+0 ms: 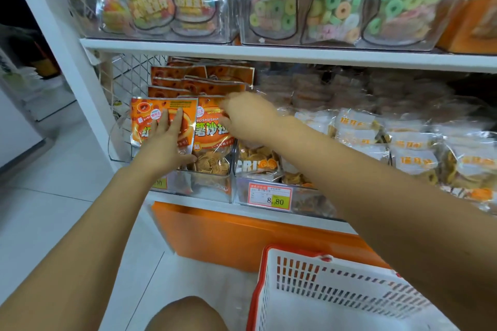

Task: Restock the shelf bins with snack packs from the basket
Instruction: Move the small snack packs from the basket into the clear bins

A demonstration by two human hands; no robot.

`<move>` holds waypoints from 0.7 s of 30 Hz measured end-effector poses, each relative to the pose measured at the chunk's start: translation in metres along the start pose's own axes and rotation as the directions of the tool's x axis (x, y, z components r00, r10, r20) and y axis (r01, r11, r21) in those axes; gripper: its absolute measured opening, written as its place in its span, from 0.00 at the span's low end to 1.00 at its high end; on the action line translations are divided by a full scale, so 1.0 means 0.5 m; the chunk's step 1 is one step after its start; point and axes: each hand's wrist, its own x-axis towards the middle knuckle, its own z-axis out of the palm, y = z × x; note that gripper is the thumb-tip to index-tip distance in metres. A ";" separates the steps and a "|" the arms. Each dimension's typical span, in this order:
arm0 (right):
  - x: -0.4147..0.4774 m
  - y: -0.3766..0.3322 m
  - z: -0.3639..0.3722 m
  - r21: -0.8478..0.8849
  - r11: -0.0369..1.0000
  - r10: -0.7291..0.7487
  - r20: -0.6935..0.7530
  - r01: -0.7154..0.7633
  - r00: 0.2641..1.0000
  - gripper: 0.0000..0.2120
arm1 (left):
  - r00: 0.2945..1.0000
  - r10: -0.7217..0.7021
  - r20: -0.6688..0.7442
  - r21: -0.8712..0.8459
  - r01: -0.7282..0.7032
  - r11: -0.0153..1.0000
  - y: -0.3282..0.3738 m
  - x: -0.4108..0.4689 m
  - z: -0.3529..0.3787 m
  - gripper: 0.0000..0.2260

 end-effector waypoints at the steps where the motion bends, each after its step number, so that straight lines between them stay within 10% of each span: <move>1: -0.008 0.003 0.008 -0.047 0.998 -0.048 -0.015 0.047 0.999 0.15 | 1.000 -0.002 0.021 0.022 0.002 1.000 -0.002 0.000 -0.004 0.48; 12: -0.086 -0.001 0.000 -0.033 0.988 -0.150 0.014 0.151 0.989 0.23 | 0.995 0.010 -0.100 -0.079 -0.018 0.997 0.019 -0.026 -0.009 0.41; 21: -0.279 0.053 -0.059 0.168 0.986 0.059 -0.263 -0.014 0.963 0.16 | 0.856 0.238 -0.458 -0.309 -0.404 0.861 0.246 -0.190 -0.033 0.15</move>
